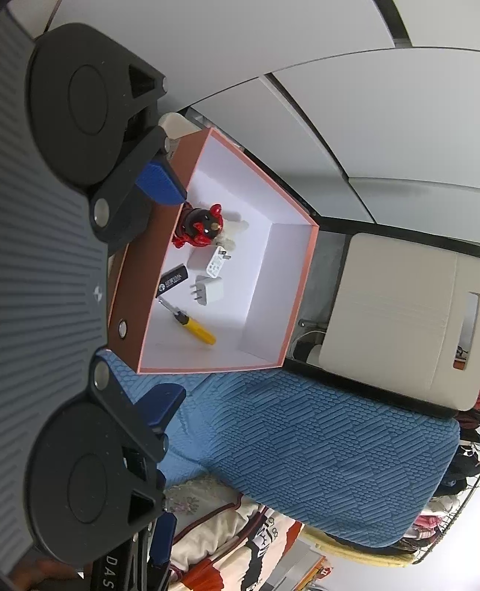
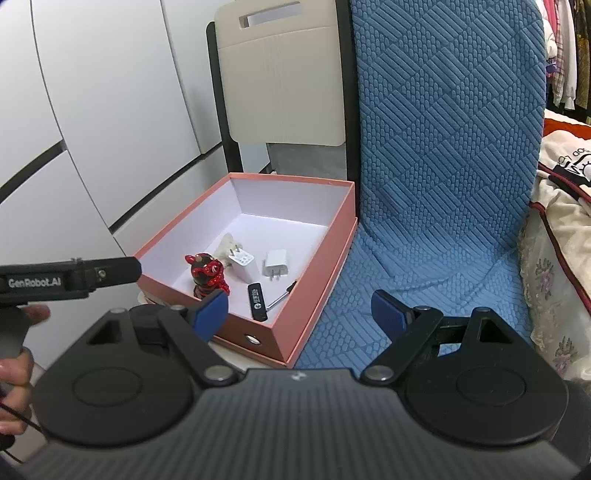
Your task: Organize rigid objects
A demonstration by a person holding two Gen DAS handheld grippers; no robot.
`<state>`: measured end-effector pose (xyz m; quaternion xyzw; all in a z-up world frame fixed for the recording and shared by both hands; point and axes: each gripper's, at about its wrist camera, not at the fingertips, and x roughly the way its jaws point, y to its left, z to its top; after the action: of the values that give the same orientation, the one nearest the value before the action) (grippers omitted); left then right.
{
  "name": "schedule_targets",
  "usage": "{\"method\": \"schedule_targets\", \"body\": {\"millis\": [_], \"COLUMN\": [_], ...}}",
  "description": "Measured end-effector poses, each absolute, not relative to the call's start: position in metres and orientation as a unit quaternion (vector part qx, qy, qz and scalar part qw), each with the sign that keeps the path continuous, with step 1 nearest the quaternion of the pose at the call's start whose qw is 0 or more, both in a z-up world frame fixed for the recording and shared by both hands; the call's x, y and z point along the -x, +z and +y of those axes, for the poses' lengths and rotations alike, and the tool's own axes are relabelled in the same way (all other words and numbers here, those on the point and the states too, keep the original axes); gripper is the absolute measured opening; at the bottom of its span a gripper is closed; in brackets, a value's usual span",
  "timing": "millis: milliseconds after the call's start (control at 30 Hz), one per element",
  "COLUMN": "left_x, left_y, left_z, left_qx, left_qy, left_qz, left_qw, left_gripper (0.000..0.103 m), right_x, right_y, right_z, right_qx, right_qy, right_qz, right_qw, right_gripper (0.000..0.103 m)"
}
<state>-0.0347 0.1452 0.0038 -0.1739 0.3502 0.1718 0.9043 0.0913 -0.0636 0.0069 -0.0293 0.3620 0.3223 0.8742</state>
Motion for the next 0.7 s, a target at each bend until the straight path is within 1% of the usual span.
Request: {"method": "schedule_targets", "body": {"millis": [433,700], "left_x": [0.0339,0.0316], "left_y": [0.0004,-0.0003], "left_z": [0.1451,0.1452], "left_qx": [0.175,0.178], "left_qy": [0.169,0.169], "left_qz": [0.359,0.355], "left_qw": [0.901,0.902], "left_gripper": [0.103,0.103], "right_x": [-0.0937,-0.0955], "right_y": [-0.0038,-0.001], "right_z": [-0.0616,-0.0655], "right_qx": [0.031,0.031], "right_qy": [0.319,0.314], "right_qz": [0.368,0.363], "right_qw": [0.873,0.877], "right_gripper": [0.086,0.086]}}
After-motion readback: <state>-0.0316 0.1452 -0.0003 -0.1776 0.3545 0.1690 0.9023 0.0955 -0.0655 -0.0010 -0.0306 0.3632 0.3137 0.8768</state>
